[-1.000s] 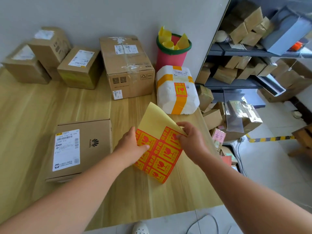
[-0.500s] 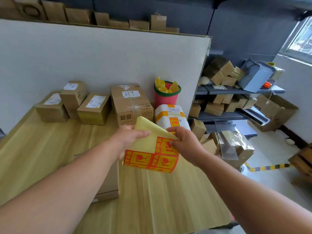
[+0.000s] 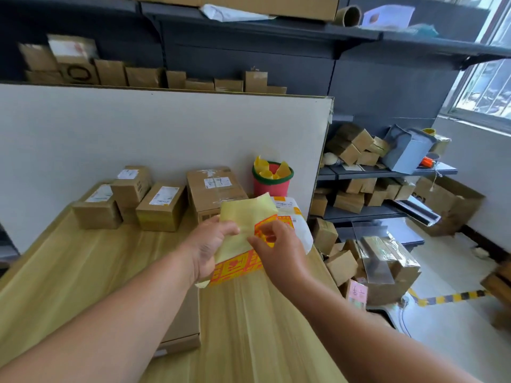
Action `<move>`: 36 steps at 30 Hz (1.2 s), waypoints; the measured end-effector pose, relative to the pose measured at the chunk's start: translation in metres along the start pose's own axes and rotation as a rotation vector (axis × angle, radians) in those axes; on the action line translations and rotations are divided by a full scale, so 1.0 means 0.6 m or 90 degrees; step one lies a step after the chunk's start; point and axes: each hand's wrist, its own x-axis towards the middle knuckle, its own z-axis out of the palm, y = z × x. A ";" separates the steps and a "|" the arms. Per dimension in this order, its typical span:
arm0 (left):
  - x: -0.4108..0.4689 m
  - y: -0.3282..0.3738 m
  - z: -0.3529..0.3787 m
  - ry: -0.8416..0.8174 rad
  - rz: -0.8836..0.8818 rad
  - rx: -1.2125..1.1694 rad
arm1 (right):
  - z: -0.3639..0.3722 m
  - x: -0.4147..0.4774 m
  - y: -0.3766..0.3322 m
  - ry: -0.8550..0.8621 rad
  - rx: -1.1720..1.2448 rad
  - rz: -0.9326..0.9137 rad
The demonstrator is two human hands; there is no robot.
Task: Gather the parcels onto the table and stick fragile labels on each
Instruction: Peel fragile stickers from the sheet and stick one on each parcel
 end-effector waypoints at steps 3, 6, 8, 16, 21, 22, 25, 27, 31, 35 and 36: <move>-0.008 -0.002 0.006 -0.021 0.003 0.010 | 0.002 -0.004 -0.005 0.002 0.068 0.028; -0.014 -0.005 0.009 -0.014 0.015 0.034 | 0.003 -0.008 -0.010 -0.007 0.115 0.046; -0.017 -0.006 0.011 -0.009 0.015 0.045 | 0.001 -0.008 -0.011 -0.004 0.138 0.044; -0.026 -0.012 0.012 -0.036 -0.002 0.067 | -0.012 -0.015 -0.002 -0.030 0.271 0.116; -0.032 -0.010 0.008 -0.049 -0.013 0.076 | -0.022 -0.013 -0.001 -0.061 0.300 0.166; -0.034 -0.009 0.008 -0.050 -0.015 0.078 | -0.023 -0.013 -0.001 -0.066 0.303 0.172; -0.033 -0.009 0.009 -0.047 -0.017 0.079 | -0.023 -0.012 0.001 -0.065 0.308 0.182; -0.030 -0.011 0.009 -0.038 -0.020 0.078 | -0.022 -0.009 0.005 -0.057 0.303 0.187; -0.015 -0.020 0.005 0.018 -0.028 0.076 | -0.017 0.001 0.023 -0.028 0.300 0.225; 0.007 -0.034 -0.003 0.077 -0.044 0.085 | -0.028 0.013 0.060 -0.001 0.323 0.304; 0.013 -0.040 -0.005 0.085 -0.050 0.086 | -0.033 0.015 0.071 0.005 0.327 0.316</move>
